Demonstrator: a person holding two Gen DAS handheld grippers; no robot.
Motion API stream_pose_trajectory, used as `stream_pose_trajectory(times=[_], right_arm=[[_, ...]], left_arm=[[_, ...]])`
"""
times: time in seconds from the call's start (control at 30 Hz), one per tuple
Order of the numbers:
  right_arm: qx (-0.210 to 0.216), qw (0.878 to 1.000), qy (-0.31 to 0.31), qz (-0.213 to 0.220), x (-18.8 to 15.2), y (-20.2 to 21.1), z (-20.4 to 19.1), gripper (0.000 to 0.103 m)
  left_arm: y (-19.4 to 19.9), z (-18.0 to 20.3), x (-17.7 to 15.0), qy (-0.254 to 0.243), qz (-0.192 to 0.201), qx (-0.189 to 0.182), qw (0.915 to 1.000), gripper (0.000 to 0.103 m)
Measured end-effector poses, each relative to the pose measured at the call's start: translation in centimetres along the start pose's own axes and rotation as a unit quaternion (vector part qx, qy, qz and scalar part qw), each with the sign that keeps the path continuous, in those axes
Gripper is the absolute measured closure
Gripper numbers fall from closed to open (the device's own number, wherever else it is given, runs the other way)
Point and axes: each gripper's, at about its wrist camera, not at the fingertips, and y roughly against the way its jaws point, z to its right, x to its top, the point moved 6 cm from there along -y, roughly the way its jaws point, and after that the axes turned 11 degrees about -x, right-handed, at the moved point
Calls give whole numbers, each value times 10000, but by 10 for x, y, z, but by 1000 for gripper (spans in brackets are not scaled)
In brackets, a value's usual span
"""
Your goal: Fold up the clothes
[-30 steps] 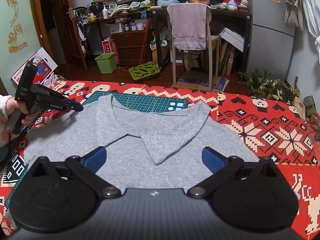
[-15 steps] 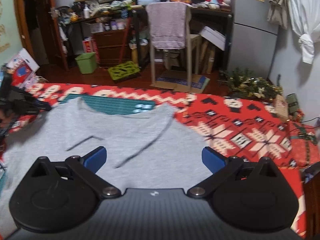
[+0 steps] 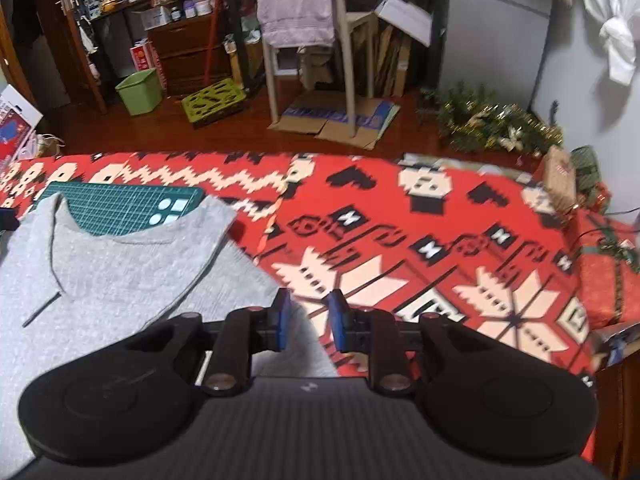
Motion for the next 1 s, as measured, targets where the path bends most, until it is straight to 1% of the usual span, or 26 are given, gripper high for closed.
stream_pose_trajectory(times=[0.1, 0.13, 0.17, 0.23, 0.27, 0.33, 0.4, 0.43, 0.47, 0.53, 0.63, 0.77, 0.83, 0.9, 1.0], right_arm=[[-108, 9996, 255, 8, -5, -5, -8, 80], [-150, 9994, 323, 38, -5, -5, -11, 85], [-193, 9989, 422, 64, -4, -6, -14, 100], [-685, 9938, 862, 172, -1, -7, -20, 100], [-760, 9927, 920, 183, 0, -8, -20, 100], [-690, 9939, 845, 136, 2, -10, -18, 100], [-605, 9945, 851, 60, 3, -9, -17, 99], [-563, 9949, 841, 50, 4, -6, -15, 93], [-527, 9954, 796, 72, 6, -1, -13, 85], [-461, 9964, 689, 152, 12, 9, -8, 80], [-289, 9970, 637, 332, 26, 28, -5, 79], [29, 9950, 896, 431, 47, 37, -22, 75], [97, 9934, 1078, 388, 54, 26, -34, 75], [133, 9925, 1180, 298, 59, 10, -42, 75], [389, 9927, 1118, 219, 63, -11, -52, 75]], left_arm=[[0, -1, 1, 11, -18, -48, 10000, 80], [0, -1, 1, 8, -20, -69, 10000, 80], [-1, -1, 1, 5, -23, -90, 10000, 80], [0, 0, 2, -1, -23, -117, 9999, 95], [0, 0, 2, -3, -19, -120, 9999, 96], [1, 0, 2, -7, -13, -127, 9999, 96], [2, 0, 3, -12, -7, -134, 9999, 96], [3, 0, 3, -14, -3, -138, 9999, 96], [3, 0, 3, -17, 0, -141, 9999, 96], [4, 0, 4, -21, 6, -148, 9999, 89], [8, -1, 10, -51, 62, -240, 9997, 89], [15, -2, 24, -112, 177, -432, 9988, 88], [14, 1, 31, -178, 192, -548, 9982, 88], [4, 6, 35, -263, 109, -668, 9974, 88], [-13, 11, 40, -277, 14, -873, 9958, 88]])
